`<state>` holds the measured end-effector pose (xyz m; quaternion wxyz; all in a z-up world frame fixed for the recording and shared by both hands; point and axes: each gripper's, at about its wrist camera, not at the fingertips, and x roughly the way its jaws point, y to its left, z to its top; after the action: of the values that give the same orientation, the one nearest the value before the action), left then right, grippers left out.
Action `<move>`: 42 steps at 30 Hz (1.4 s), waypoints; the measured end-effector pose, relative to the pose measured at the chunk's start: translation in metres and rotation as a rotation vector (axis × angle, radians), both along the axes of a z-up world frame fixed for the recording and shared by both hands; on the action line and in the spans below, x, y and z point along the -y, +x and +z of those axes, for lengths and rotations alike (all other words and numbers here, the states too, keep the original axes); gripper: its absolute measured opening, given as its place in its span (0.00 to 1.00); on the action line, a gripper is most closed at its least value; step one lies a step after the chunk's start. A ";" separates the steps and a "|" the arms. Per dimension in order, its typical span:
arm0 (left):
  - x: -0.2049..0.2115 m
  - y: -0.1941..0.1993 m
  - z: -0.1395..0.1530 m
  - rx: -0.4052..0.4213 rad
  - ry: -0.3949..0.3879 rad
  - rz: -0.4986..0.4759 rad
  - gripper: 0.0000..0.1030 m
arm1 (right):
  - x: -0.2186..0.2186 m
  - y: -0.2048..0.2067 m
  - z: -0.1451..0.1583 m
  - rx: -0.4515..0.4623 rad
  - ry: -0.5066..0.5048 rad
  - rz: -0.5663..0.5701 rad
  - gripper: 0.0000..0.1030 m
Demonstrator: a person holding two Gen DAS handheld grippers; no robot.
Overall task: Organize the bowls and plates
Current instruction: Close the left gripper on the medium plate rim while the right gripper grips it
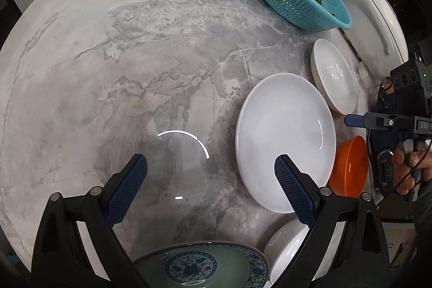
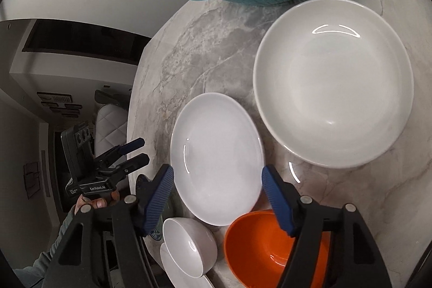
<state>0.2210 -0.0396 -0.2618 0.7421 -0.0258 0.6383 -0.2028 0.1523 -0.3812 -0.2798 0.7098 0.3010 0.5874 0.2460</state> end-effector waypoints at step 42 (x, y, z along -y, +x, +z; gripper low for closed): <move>0.060 0.002 -0.049 -0.100 0.027 -0.120 0.12 | -0.034 0.014 -0.031 -0.078 -0.330 0.164 0.11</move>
<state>0.2229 -0.0999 -0.3106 0.6961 0.0127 0.6777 -0.2368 0.1659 -0.3475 -0.3112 0.7038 0.1409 0.6694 0.1917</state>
